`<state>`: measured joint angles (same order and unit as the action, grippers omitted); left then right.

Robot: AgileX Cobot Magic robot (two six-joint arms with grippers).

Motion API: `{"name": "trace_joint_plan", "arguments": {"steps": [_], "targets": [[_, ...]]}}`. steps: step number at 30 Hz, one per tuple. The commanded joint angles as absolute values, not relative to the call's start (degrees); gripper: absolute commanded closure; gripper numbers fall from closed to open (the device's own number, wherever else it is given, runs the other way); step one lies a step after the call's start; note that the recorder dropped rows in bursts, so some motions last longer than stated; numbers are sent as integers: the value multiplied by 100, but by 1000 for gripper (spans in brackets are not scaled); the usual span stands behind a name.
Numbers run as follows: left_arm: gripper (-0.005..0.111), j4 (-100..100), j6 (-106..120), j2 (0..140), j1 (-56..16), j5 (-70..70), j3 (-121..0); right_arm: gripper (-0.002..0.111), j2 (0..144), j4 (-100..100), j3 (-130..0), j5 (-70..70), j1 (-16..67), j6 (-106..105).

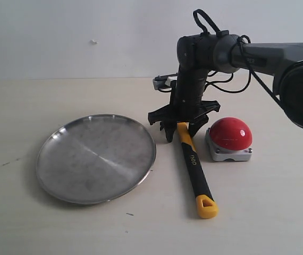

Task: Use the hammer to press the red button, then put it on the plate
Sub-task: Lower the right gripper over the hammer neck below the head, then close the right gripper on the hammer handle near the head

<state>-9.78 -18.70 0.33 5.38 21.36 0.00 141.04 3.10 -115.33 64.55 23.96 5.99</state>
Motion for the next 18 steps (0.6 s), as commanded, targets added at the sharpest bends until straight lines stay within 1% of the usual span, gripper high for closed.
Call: {"name": "trace_joint_plan", "arguments": {"steps": [1, 5, 8, 11, 16, 18], "targets": [[107, -993, -1879, 0, 552, 2096, 0, 50, 14298, 244, -11574, 6499, 2403, 570], [107, -993, -1879, 0, 552, 2096, 0, 50, 14391, 244, -11574, 6484, 2403, 570], [107, -993, -1879, 0, 552, 2096, 0, 55, 14381, 244, -11574, 6484, 2403, 570], [107, -993, -1879, 0, 552, 2096, 0, 70, 14335, 244, -11574, 6496, 2403, 570], [107, -993, -1879, 0, 552, 2096, 0, 108, 14224, 254, -11584, 6554, 2403, 570], [107, -993, -1879, 0, 552, 2096, 0, 108, 14162, 254, -11584, 6563, 2403, 570]]}}
